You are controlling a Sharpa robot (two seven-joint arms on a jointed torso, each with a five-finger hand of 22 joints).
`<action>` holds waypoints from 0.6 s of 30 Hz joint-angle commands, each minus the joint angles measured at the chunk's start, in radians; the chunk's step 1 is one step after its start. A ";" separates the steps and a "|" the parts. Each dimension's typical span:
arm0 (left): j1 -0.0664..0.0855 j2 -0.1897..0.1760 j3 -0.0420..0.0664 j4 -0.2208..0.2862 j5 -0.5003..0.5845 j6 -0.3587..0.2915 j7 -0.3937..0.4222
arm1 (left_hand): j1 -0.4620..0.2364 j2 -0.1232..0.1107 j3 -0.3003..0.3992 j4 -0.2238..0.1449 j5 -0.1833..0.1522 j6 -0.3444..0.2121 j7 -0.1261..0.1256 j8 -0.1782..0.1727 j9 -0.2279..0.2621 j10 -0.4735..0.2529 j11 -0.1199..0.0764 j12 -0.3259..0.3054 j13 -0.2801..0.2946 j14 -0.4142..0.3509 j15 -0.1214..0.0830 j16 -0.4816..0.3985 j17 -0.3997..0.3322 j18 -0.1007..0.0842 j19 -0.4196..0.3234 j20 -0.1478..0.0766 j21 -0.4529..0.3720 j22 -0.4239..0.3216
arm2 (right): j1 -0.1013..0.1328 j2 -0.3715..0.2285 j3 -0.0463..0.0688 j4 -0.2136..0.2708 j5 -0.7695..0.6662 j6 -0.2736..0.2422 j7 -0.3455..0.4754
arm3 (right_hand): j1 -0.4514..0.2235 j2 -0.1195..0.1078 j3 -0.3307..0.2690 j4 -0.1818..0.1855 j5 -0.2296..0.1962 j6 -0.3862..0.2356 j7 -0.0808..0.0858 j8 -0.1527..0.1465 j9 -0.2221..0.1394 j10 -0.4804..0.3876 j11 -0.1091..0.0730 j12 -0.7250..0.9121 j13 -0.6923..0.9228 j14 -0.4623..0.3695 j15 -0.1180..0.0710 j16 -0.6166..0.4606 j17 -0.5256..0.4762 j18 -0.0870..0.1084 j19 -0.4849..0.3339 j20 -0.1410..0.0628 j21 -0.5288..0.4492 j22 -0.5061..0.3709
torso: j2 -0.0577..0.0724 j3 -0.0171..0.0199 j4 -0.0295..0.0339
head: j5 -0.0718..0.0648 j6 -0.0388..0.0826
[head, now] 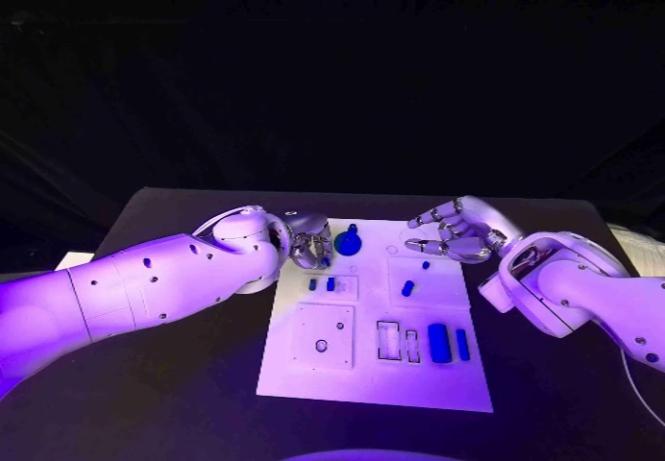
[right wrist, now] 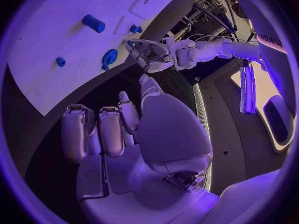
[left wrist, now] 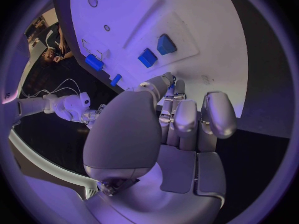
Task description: Assemble the parts on the task board
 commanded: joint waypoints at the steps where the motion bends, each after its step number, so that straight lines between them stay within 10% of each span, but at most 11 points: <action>1: -0.001 0.007 -0.002 -0.006 -0.012 0.030 -0.009 | -0.012 -0.002 0.007 0.000 -0.007 0.006 0.000 -0.007 -0.002 0.007 0.002 -0.001 0.001 0.008 -0.001 0.004 -0.003 -0.014 0.005 0.002 -0.001 -0.001 | -0.001 0.001 0.000 0.001 -0.004 0.004 0.006 | 0.006 0.005 -0.002 -0.001 0.004 0.002 -0.003 0.000 0.001 0.002 -0.005 0.000 0.004 0.049 -0.007 -0.003 0.001 0.019 -0.003 -0.002 -0.005 0.039 | 0.000 -0.0007 -0.0003 | 0.000 -0.001; 18: -0.001 0.018 -0.006 -0.016 -0.014 0.034 -0.006 | -0.017 -0.003 0.008 -0.001 -0.010 0.009 -0.001 -0.009 -0.003 0.009 0.001 -0.001 0.001 0.007 -0.002 0.005 -0.006 -0.015 0.004 0.002 -0.001 0.001 | -0.001 0.002 0.000 0.001 -0.004 0.004 0.006 | 0.006 0.005 -0.002 -0.001 0.004 0.002 -0.003 0.000 0.001 0.002 -0.005 0.000 0.004 0.049 -0.007 -0.003 0.001 0.019 -0.003 -0.002 -0.005 0.039 | 0.000 -0.0001 0.0007 | -0.001 -0.003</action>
